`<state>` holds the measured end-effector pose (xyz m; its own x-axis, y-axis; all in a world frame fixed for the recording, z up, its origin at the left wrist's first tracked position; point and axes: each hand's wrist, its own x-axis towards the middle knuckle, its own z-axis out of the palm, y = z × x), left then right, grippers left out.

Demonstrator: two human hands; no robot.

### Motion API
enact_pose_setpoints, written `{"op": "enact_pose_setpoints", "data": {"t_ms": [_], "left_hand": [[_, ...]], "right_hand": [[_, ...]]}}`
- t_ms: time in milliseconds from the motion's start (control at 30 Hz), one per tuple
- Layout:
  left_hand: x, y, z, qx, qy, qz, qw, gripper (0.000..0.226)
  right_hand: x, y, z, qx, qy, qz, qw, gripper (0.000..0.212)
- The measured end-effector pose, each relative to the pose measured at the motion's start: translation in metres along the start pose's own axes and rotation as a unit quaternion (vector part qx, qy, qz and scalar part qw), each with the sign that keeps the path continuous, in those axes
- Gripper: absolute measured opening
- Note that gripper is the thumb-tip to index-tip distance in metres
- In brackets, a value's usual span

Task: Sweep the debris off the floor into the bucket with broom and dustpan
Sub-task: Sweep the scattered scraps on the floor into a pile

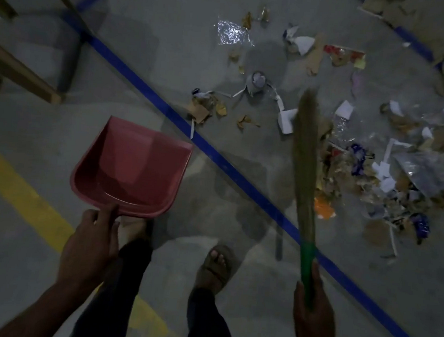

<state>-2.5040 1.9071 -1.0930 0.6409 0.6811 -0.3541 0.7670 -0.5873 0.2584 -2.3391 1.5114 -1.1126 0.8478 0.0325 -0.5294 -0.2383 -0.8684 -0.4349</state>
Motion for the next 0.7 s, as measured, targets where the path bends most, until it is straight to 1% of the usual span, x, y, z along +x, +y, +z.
{"op": "enact_pose_setpoints", "data": {"t_ms": [33, 133, 200, 267, 300, 333, 367, 433, 500, 567, 633, 700], "left_hand": [[-0.001, 0.000, 0.002, -0.003, 0.006, -0.002, 1.000, 0.034], [0.011, -0.019, -0.007, -0.002, 0.014, -0.027, 1.000, 0.033], [0.029, -0.038, -0.015, -0.004, 0.007, -0.024, 1.000, 0.031], [0.037, -0.052, -0.021, -0.002, -0.001, -0.037, 0.999, 0.030], [0.047, -0.063, -0.025, 0.003, -0.007, -0.034, 0.999, 0.030], [0.043, -0.064, -0.026, -0.005, -0.006, -0.041, 0.999, 0.030], [0.056, -0.077, -0.030, -0.011, -0.013, -0.033, 0.999, 0.031], [0.071, -0.092, -0.035, -0.007, -0.019, -0.030, 0.999, 0.034], [0.098, -0.115, -0.037, 0.007, -0.038, -0.008, 0.999, 0.037], [0.112, -0.120, -0.040, 0.010, -0.042, 0.003, 0.999, 0.040], [0.128, -0.118, -0.043, 0.008, -0.051, 0.023, 0.998, 0.042], [0.151, -0.119, -0.046, 0.008, -0.071, 0.044, 0.996, 0.042]], "right_hand": [[-0.005, -0.006, 0.004, -0.016, -0.018, -0.029, 0.999, 0.066], [-0.013, -0.041, 0.052, -0.084, -0.080, -0.099, 0.988, 0.065], [-0.009, -0.072, 0.101, -0.127, -0.113, -0.142, 0.975, 0.058], [0.002, -0.111, 0.138, -0.149, -0.168, -0.143, 0.964, 0.047], [0.010, -0.135, 0.163, -0.174, -0.199, -0.158, 0.951, 0.048], [0.017, -0.150, 0.174, -0.201, -0.227, -0.188, 0.934, 0.052], [0.028, -0.175, 0.198, -0.216, -0.242, -0.203, 0.924, 0.056], [0.048, -0.209, 0.226, -0.241, -0.263, -0.197, 0.913, 0.055], [0.074, -0.234, 0.255, -0.212, -0.245, -0.135, 0.936, 0.054], [0.094, -0.236, 0.257, -0.161, -0.209, -0.067, 0.962, 0.056], [0.114, -0.230, 0.247, -0.093, -0.161, 0.014, 0.982, 0.055], [0.142, -0.219, 0.232, -0.026, -0.095, 0.108, 0.989, 0.045]]}}
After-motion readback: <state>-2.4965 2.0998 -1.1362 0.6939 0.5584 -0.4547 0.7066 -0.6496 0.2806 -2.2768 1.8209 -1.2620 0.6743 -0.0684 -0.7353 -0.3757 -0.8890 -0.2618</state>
